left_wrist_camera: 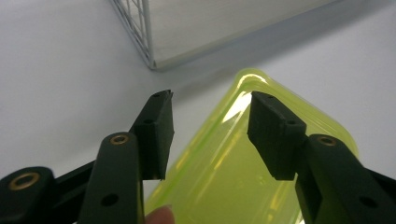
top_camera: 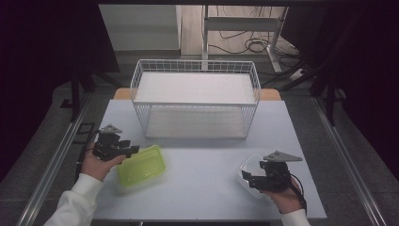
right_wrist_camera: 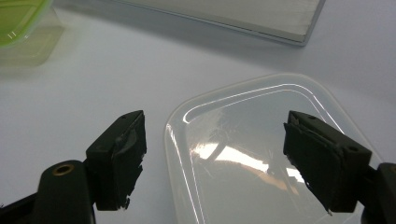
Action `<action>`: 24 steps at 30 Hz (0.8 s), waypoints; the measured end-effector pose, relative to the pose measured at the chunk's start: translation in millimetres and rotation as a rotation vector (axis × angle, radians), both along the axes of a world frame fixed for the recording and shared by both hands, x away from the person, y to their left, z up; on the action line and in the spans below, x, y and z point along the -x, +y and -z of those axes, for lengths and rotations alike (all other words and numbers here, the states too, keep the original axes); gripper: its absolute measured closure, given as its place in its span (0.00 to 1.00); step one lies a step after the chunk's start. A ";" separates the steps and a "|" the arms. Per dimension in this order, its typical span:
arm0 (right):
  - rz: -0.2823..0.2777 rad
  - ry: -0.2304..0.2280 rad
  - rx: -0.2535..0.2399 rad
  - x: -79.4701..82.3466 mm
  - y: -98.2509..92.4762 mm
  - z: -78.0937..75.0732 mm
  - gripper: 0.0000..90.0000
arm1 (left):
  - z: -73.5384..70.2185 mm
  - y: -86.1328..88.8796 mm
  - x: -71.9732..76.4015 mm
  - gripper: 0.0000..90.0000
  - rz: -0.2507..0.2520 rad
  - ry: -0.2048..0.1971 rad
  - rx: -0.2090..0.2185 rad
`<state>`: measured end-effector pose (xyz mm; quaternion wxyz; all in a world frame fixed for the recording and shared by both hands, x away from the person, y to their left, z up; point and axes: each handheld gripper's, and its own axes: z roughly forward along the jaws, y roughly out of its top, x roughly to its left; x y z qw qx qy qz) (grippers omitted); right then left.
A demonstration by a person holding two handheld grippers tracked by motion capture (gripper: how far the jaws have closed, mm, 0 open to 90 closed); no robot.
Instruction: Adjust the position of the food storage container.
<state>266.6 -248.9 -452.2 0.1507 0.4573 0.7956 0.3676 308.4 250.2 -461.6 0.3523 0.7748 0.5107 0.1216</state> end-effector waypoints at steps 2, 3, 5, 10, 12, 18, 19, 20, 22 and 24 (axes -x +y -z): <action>0.000 0.001 -0.001 -0.3 0.4 0.2 0.24 | 0.8 0.3 -5.1 0.57 0.000 0.006 -0.001; 0.000 0.001 0.000 -0.5 0.6 0.4 0.24 | 1.4 0.2 -7.7 0.59 0.002 0.010 -0.004; 0.000 0.002 0.002 -0.6 1.2 0.7 0.24 | 3.8 -0.1 -13.2 0.61 0.011 0.024 -0.010; -0.003 0.002 0.003 -0.7 1.6 1.0 0.24 | 12.1 -4.4 -26.3 0.78 0.046 0.054 -0.019; -0.001 0.003 0.004 -0.9 1.4 1.6 0.24 | 13.4 -7.7 -30.7 0.86 0.054 0.055 -0.026; -0.006 0.005 0.010 -1.1 1.8 2.7 0.24 | 18.6 -15.8 -41.2 0.98 0.083 0.068 -0.051; -0.004 0.004 0.011 -1.1 1.7 2.8 0.24 | 22.3 -20.4 -44.6 0.99 0.093 0.083 -0.067; -0.002 0.005 0.011 -1.0 1.6 2.9 0.24 | 23.5 -22.2 -45.6 0.99 0.103 0.087 -0.074; 0.000 0.006 0.011 -1.0 1.0 3.2 0.24 | 25.7 -26.4 -47.1 0.99 0.118 0.090 -0.085; 0.001 0.007 0.011 -1.0 0.7 3.4 0.24 | 26.5 -28.5 -47.5 1.00 0.122 0.090 -0.092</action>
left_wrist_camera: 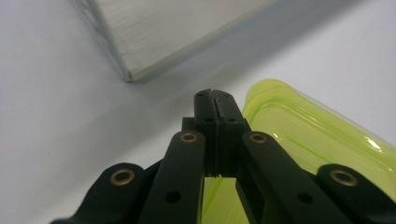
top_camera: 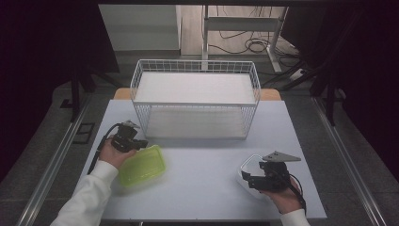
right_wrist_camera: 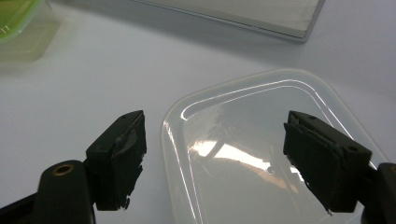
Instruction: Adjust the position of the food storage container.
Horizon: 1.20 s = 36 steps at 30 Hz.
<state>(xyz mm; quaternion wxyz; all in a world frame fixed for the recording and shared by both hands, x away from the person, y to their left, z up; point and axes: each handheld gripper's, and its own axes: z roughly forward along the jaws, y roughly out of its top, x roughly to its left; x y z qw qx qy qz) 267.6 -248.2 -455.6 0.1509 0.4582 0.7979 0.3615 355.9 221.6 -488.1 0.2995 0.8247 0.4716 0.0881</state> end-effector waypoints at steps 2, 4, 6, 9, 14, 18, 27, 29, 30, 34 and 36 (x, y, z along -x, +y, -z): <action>0.000 0.000 0.000 -0.4 -0.5 0.5 0.24 | 1.3 -3.9 -1.4 1.00 0.004 0.002 -0.006; 0.000 0.000 0.001 -0.5 -0.5 0.7 0.24 | 2.2 -6.9 -1.7 1.00 0.007 0.008 -0.002; -0.001 0.001 0.002 -0.3 -0.2 0.5 0.24 | 3.3 -10.6 -1.2 1.00 0.018 0.012 -0.006; 0.000 0.000 0.001 -0.5 -0.3 1.0 0.24 | 3.7 -19.7 2.9 1.00 0.057 0.011 -0.008; -0.003 0.007 0.005 -1.3 0.1 2.8 0.24 | 3.5 -25.4 6.8 1.00 0.080 0.018 -0.009; -0.005 0.006 0.006 -0.9 1.1 2.7 0.24 | 3.8 -25.8 8.2 1.00 0.077 0.014 -0.007; -0.005 -0.003 -0.003 0.8 1.3 0.0 0.24 | -18.6 25.7 36.5 1.00 -0.017 -0.045 0.009; -0.005 -0.005 -0.005 0.9 1.5 -0.5 0.24 | -20.4 41.6 47.1 1.00 -0.053 -0.053 0.018; -0.005 -0.005 -0.005 0.9 1.5 -0.5 0.24 | -20.4 41.6 47.1 1.00 -0.053 -0.053 0.018; -0.010 -0.003 -0.008 1.0 5.5 -1.0 0.24 | -9.0 75.4 72.4 1.00 -0.116 -0.027 0.030; -0.015 -0.002 -0.009 1.2 8.2 -1.3 0.24 | -1.2 83.3 80.2 1.00 -0.130 -0.006 0.038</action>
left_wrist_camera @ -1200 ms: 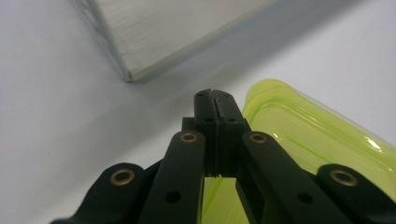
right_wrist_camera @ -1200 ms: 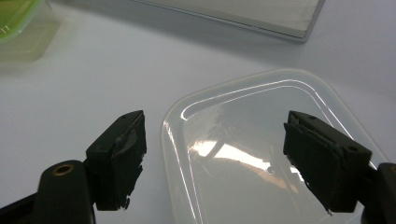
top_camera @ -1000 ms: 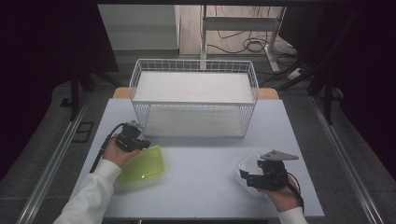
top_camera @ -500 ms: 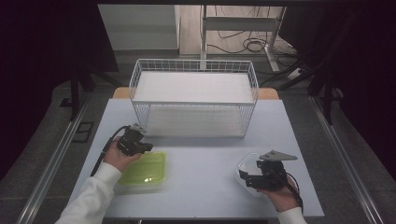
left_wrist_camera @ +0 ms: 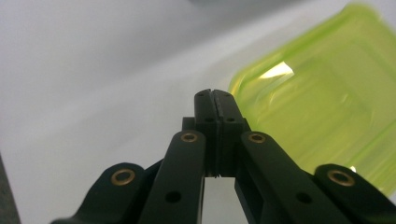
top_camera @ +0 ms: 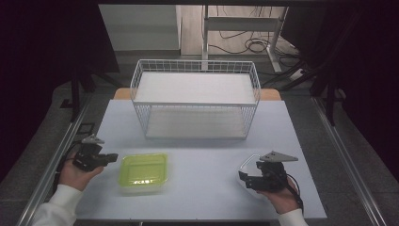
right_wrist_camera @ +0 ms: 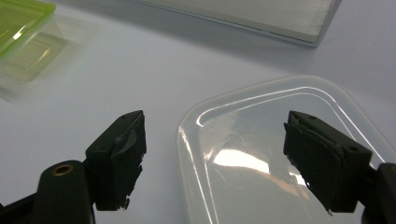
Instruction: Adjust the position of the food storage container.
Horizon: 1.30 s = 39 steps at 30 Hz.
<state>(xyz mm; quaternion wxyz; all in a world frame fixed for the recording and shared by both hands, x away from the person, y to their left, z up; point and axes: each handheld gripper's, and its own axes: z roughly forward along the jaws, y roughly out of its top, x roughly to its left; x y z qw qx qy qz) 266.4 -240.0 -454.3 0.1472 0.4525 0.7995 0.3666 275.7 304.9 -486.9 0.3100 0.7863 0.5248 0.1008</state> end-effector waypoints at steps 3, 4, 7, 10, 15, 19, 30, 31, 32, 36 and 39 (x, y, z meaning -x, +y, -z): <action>-0.009 -0.001 0.004 0.1 5.2 -0.3 0.24 | 10.0 5.8 7.9 1.00 0.003 0.030 0.001; -0.013 -0.001 0.003 0.1 6.4 -0.3 0.24 | 14.0 6.6 10.5 1.00 0.001 0.038 0.006; -0.021 0.006 -0.009 -0.5 8.9 0.1 0.24 | 20.2 5.8 13.5 1.00 0.010 0.054 0.015; -0.020 0.008 -0.008 -0.5 9.5 0.4 0.24 | 23.6 1.3 14.1 1.00 0.026 0.066 0.040; -0.018 0.004 -0.008 1.0 8.6 -1.0 0.24 | 24.9 -6.1 13.6 1.00 0.045 0.076 0.042; -0.009 0.005 -0.007 1.4 5.9 -0.8 0.23 | 25.1 -17.9 10.5 1.00 0.043 0.078 0.039; -0.027 -0.003 -0.006 2.0 12.7 -1.6 0.24 | 21.9 -50.5 0.1 1.00 0.086 0.077 0.039; -0.032 -0.009 -0.011 2.3 13.6 -2.0 0.23 | 20.3 -57.1 -2.2 1.00 0.099 0.076 0.036; -0.038 -0.012 -0.020 2.7 14.9 -2.8 0.23 | 19.6 -61.0 -3.8 1.00 0.114 0.079 0.027; -0.051 -0.014 -0.043 3.1 20.2 -6.1 0.23 | 20.8 -79.5 -7.9 1.00 0.150 0.085 0.019; -0.059 -0.014 -0.047 2.4 23.9 -6.3 0.23 | 21.5 -90.7 -9.6 1.00 0.170 0.089 0.015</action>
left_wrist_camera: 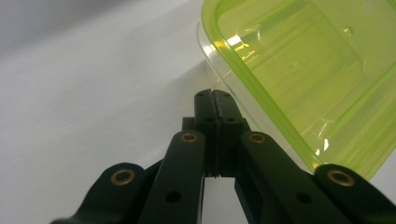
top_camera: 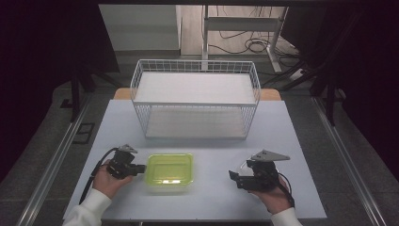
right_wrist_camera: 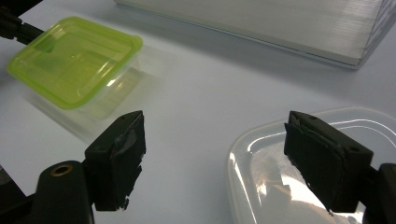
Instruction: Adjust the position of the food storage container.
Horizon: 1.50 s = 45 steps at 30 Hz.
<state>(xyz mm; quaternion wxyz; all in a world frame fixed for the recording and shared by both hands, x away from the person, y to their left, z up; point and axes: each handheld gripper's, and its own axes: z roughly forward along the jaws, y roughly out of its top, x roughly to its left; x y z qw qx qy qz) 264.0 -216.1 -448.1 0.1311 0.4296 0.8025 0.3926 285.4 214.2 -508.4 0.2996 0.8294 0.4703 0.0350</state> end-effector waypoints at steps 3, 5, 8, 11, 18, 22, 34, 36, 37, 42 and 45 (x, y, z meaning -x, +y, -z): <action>-0.005 0.000 0.003 -0.4 2.5 0.8 0.23 | -0.2 -7.3 -1.4 1.00 0.009 0.001 0.004; -0.010 0.002 0.005 -0.5 4.0 1.3 0.23 | 0.3 -15.3 -2.6 1.00 0.009 0.002 0.014; -0.014 0.004 0.005 -0.4 6.1 1.1 0.23 | 0.5 -25.0 -5.3 1.00 0.026 0.007 0.010; -0.018 0.005 0.006 -0.9 7.3 1.4 0.23 | -0.5 -31.6 -6.9 1.00 0.033 0.005 0.016; -0.022 0.004 0.009 -1.0 9.4 1.4 0.23 | -0.3 -36.7 -6.1 1.00 0.043 0.004 0.013; -0.019 0.004 0.004 -0.7 10.2 1.0 0.23 | -2.7 -32.3 -5.6 0.99 0.027 -0.004 0.027; -0.007 0.028 -0.055 -4.4 21.1 0.2 0.22 | -24.0 -7.3 0.1 0.35 -0.092 -0.050 0.172; -0.017 0.038 -0.070 -6.1 24.7 -0.1 0.23 | -25.1 -6.3 1.0 0.31 -0.098 -0.037 0.206; -0.019 0.038 -0.074 -6.7 26.0 0.1 0.23 | -25.6 -6.2 1.2 0.29 -0.098 -0.034 0.219; -0.044 0.065 -0.099 -10.1 31.7 0.9 0.23 | -28.5 -3.4 2.4 0.27 -0.101 -0.019 0.296; -0.054 0.064 -0.098 -11.9 32.7 -1.1 0.23 | -31.3 -0.5 6.7 0.27 -0.100 -0.036 0.305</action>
